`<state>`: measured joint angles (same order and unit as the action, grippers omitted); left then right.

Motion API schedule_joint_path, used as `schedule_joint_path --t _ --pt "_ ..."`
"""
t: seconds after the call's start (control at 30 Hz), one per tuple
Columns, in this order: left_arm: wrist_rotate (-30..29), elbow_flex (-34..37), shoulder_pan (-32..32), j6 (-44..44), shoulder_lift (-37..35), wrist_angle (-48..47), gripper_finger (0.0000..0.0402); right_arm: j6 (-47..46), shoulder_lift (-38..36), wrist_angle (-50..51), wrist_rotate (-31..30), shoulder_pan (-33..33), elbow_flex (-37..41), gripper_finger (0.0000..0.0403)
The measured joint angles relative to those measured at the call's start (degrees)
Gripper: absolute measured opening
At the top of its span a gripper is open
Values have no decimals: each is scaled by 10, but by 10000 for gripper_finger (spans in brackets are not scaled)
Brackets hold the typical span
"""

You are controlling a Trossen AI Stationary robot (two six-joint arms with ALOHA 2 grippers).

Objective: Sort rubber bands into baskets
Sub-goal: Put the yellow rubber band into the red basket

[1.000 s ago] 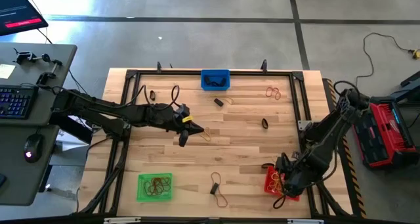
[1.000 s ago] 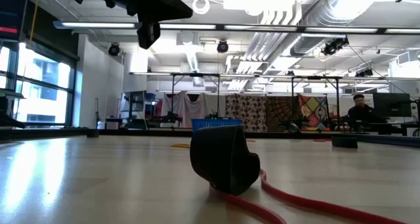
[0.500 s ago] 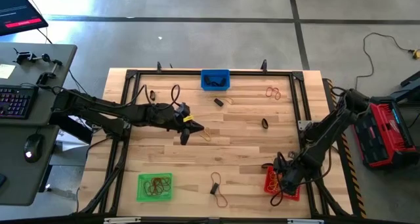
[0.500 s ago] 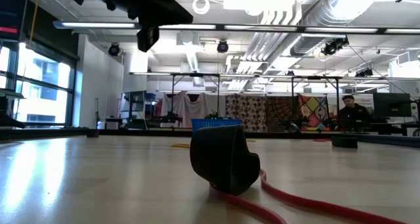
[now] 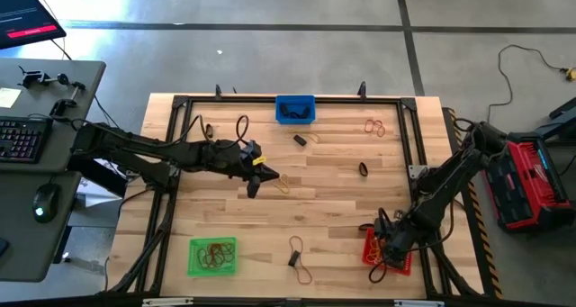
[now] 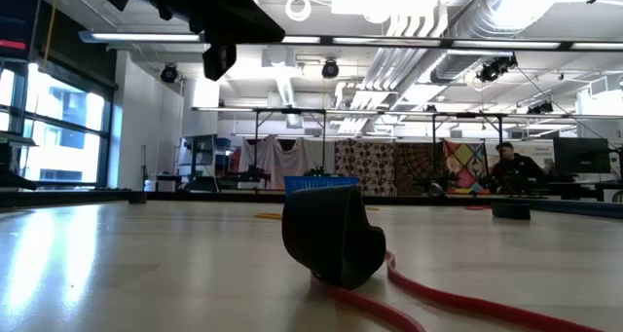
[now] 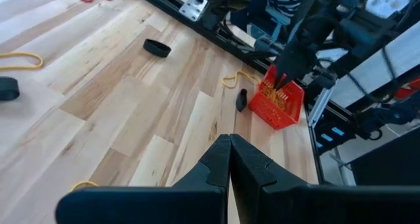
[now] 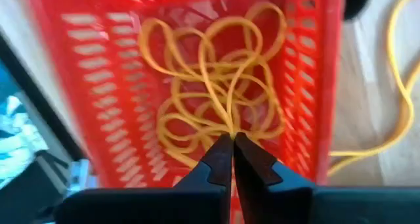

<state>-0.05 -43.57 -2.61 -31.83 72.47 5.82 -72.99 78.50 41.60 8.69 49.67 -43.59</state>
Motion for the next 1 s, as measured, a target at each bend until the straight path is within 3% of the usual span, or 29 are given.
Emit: schedule_joint_path --t 0.3,0.43,0.57,0.77,1.0 --pt "13 0 3 -10 15 -14 0 30 0 40 11 -22 -48 90" --pt "24 0 3 -10 38 -9 3 41 -1 59 15 -29 -76 106" --pt "24 0 3 -6 58 -7 20 69 -1 101 -5 -49 -140 84" --pt "18 0 3 1 81 6 58 145 -3 199 -103 -85 -232 8" --pt "5 0 3 29 116 5 91 241 -13 200 -108 -153 -219 2"
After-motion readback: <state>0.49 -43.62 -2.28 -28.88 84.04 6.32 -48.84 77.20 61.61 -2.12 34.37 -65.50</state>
